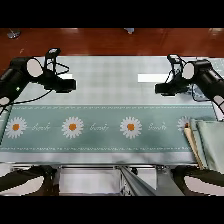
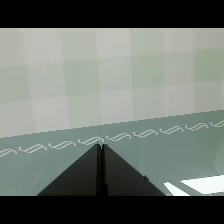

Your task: Fold the shirts.

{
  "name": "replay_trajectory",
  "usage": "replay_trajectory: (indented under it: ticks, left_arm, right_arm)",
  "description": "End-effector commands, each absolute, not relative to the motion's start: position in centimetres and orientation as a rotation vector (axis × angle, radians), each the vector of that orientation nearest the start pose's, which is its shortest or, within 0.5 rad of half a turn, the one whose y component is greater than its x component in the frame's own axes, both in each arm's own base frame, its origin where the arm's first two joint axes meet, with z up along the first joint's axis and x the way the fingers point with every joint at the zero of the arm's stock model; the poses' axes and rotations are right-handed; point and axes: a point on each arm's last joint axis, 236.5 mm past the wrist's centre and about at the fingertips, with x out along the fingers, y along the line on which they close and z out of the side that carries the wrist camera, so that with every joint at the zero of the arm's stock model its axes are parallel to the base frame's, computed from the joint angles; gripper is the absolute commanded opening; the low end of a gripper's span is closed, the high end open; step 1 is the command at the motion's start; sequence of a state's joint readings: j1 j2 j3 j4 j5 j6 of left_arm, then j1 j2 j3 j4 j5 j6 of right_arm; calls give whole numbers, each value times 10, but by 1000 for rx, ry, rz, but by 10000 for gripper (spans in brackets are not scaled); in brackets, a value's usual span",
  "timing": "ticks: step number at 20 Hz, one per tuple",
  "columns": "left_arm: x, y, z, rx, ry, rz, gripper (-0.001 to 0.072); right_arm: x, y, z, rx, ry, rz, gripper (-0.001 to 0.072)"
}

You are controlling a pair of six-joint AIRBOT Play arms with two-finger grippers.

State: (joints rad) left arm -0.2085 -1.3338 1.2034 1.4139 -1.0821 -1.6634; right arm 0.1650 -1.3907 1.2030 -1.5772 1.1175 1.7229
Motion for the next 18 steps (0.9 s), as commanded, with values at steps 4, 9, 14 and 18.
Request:
replay_trajectory:
  ticks: [4, 9, 14, 18]
  left_arm:
    - [396, -117, 10, -101, 1235, -201, 22]
    - [396, -117, 10, -101, 1235, -201, 22]
    - [396, -117, 10, -101, 1235, -201, 22]
    - [414, -119, 18, -114, 1150, -202, 22]
  right_arm:
    - [397, 65, -18, 16, 1308, 38, 27]
    - [397, 65, -18, 16, 1308, 39, 27]
    - [398, 65, -18, 18, 1306, 39, 27]
    - [431, 70, -6, 34, 1156, 55, 27]
